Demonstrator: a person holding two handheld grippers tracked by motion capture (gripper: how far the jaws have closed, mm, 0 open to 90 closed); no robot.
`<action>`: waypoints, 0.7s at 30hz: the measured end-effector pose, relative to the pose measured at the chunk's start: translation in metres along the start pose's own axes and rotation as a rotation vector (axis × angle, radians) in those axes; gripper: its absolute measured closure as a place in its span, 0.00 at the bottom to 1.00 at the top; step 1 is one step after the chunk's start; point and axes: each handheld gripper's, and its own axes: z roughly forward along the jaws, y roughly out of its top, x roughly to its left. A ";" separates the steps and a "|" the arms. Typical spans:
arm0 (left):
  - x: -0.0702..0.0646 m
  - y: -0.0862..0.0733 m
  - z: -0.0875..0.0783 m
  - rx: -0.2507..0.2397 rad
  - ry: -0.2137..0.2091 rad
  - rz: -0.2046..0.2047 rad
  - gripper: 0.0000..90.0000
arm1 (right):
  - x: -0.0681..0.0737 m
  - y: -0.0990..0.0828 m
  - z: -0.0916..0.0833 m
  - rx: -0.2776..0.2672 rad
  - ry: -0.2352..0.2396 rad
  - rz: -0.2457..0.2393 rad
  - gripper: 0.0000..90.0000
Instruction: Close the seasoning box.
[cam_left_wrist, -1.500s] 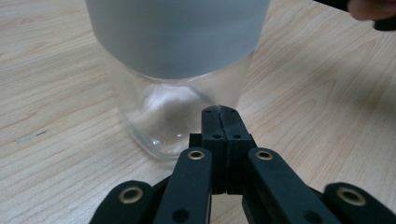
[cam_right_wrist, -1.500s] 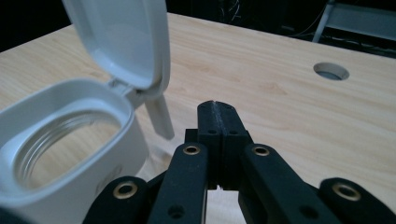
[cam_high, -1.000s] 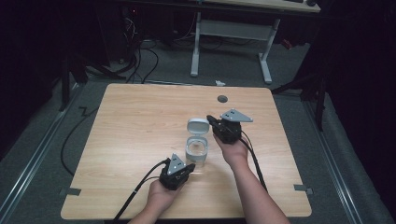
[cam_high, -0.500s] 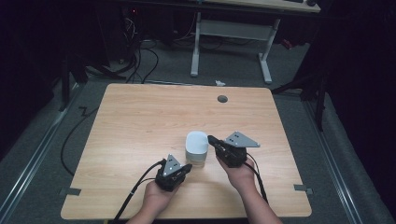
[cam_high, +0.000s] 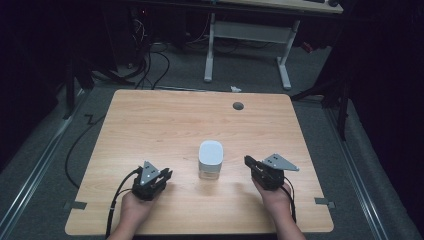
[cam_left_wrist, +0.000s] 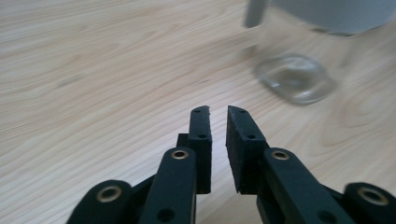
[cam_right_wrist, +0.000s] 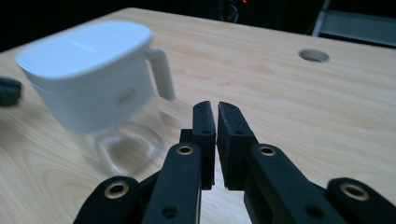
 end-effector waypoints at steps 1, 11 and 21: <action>0.000 0.000 0.000 0.000 0.000 0.000 0.85 | 0.000 0.000 0.000 0.000 0.000 0.000 0.94; 0.055 0.007 -0.029 -0.018 0.171 -0.017 0.62 | -0.032 -0.047 -0.035 0.033 -0.129 0.046 0.84; 0.052 0.000 -0.027 -0.003 0.176 0.019 0.57 | -0.041 -0.060 -0.053 0.034 -0.183 0.073 0.70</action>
